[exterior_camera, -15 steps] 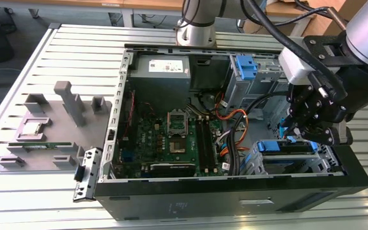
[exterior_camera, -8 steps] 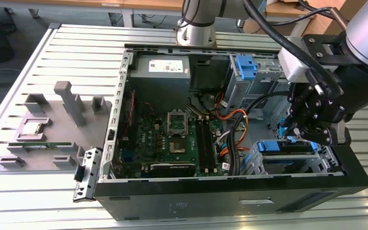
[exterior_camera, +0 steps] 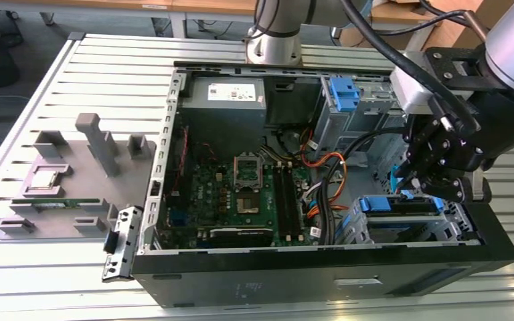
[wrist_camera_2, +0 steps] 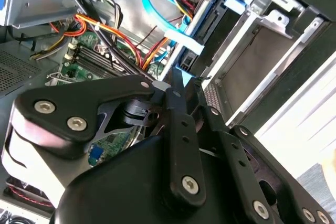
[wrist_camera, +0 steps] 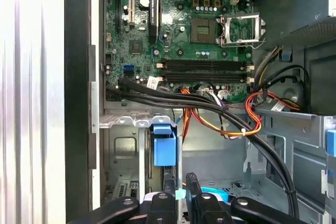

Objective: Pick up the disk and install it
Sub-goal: 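Insert the first disk wire, then insert the second disk wire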

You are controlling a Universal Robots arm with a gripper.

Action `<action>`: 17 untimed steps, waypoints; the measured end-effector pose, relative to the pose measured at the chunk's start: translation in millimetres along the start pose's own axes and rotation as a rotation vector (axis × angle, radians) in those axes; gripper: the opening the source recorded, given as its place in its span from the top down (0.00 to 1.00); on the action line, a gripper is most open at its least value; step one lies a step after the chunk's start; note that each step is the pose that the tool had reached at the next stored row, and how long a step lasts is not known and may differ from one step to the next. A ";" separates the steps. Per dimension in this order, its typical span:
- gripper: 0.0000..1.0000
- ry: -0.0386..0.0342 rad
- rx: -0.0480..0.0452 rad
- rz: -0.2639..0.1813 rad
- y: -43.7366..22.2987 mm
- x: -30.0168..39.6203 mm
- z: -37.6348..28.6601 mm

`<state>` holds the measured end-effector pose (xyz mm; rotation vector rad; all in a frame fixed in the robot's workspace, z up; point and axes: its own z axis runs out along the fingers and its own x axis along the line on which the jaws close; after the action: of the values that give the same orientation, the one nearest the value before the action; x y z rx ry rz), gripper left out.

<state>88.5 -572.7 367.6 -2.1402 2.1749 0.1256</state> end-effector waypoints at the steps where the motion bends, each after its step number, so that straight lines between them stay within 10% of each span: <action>1: 0.76 0.0000 0.0000 0.000 -2.0 0.0 0.1; 17: 0.76 0.0000 -0.0013 0.000 -36.8 -0.6 0.5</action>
<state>125.3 -572.7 367.3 -2.1406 2.1756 0.1270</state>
